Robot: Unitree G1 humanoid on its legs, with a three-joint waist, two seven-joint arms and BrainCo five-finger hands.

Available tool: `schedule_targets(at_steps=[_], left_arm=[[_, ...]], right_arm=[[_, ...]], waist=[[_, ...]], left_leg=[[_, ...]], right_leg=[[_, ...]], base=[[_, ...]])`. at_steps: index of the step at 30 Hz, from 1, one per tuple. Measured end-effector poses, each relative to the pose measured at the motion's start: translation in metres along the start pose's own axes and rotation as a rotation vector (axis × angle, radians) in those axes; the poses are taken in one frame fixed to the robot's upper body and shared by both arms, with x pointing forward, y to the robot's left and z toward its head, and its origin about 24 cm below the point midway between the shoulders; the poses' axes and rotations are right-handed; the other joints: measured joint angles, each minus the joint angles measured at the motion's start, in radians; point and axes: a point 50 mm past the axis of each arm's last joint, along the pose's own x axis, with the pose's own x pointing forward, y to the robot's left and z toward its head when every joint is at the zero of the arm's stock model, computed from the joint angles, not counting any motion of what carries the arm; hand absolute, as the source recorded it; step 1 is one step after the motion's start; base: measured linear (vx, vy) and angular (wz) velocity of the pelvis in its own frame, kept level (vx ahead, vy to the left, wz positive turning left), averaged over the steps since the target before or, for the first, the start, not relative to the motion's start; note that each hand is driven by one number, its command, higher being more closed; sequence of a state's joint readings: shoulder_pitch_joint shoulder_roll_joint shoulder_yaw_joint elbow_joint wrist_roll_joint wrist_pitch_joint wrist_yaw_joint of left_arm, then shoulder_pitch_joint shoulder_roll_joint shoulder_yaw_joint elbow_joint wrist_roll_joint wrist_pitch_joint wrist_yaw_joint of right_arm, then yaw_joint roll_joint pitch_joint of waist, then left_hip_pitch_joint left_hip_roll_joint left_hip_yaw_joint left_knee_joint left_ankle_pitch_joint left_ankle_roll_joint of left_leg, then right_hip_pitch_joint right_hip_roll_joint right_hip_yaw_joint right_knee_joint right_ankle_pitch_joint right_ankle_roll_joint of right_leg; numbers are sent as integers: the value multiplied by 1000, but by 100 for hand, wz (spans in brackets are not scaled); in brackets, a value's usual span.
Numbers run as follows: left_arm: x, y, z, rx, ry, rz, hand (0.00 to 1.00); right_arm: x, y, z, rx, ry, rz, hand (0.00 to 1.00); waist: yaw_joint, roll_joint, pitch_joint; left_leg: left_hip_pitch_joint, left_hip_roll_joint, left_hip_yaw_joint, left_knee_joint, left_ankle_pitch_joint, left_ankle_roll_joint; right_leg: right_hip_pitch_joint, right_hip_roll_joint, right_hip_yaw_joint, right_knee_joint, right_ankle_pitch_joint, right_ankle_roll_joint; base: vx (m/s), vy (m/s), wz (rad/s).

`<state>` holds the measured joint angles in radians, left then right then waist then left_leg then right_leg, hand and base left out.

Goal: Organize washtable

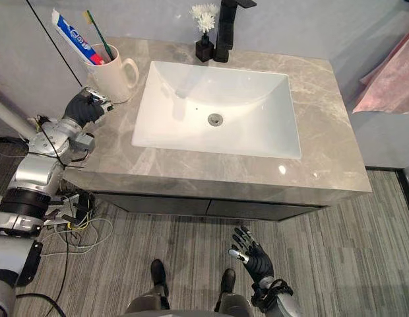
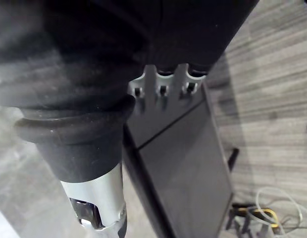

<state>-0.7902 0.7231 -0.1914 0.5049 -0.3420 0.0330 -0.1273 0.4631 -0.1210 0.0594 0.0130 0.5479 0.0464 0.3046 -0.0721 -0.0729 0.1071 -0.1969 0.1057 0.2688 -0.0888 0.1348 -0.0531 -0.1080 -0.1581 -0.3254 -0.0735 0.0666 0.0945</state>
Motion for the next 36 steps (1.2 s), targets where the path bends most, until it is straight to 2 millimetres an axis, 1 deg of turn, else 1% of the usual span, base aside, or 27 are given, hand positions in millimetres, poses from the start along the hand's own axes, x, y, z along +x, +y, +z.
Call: schedule_targets(at_steps=[4, 6, 9, 11, 13, 18, 23, 28, 32, 36], left_arm=[[7, 3, 7, 5, -3, 10, 100], [10, 7, 15, 30, -17, 13, 100], [11, 13, 19, 41, -21, 27, 100], [12, 17, 21, 46, -21, 38, 100], [16, 24, 29, 49, -31, 60, 100], [19, 33, 45, 56, -68, 99, 100], [19, 35, 49, 56, -91, 107, 100], [22, 37, 66, 60, -156, 112, 100], [22, 39, 70, 55, -168, 123, 100], [24, 44, 84, 59, -198, 139, 100]], right_arm=[[0, 1, -1, 7, 0, -3, 0], [0, 1, -1, 8, -3, -2, 0], [0, 1, -1, 8, -4, -3, 0], [0, 1, 0, 8, -5, -3, 0], [2, 2, 1, 9, -10, 1, 0], [3, 7, 7, 4, -38, 17, 0], [3, 7, 8, 2, -42, 17, 0], [3, 7, 8, 1, -43, 18, 0], [3, 7, 8, 1, -43, 18, 0], [4, 7, 9, -1, -48, 20, 0]], waist=[[-5, -8, 4], [-5, -18, 16], [-9, -26, 24], [-15, -29, 44], [-19, -36, 76], [-24, -39, 112], [-25, -37, 127], [-24, -37, 168], [-24, -38, 171], [-25, -39, 199]], left_leg=[[-6, 1, 12, 1, 0, 0], [-7, 2, 23, 2, 0, 0], [-16, 3, 33, 2, 0, 0], [-19, 3, 33, 6, 0, 0], [-36, 6, 32, 20, -1, 1], [-54, 12, 38, 33, -2, 1], [-61, 20, 38, 37, -2, 0], [-76, 20, 30, 55, -5, 1], [-88, 21, 30, 59, -5, 1], [-93, 22, 28, 66, -6, 2]], right_leg=[[-13, 0, 10, -1, 5, 0], [-21, 0, 25, -1, 9, 0], [-35, -1, 30, -1, 13, -2], [-38, -1, 31, -1, 16, -3], [-49, 0, 31, -1, 21, -5], [-66, 3, 38, -1, 29, -7], [-72, 10, 38, -1, 30, -8], [-75, 8, 30, 3, 32, -11], [-87, 8, 31, 6, 32, -12], [-91, 7, 31, 12, 32, -12]], base=[[-17, 18, -11], [-13, 16, -12], [-14, 15, -10], [-2, 8, -2], [-36, 9, -1], [-16, 3, -5], [-2, -1, -1], [-9, 6, 4], [0, 0, 0], [0, 0, 0]])
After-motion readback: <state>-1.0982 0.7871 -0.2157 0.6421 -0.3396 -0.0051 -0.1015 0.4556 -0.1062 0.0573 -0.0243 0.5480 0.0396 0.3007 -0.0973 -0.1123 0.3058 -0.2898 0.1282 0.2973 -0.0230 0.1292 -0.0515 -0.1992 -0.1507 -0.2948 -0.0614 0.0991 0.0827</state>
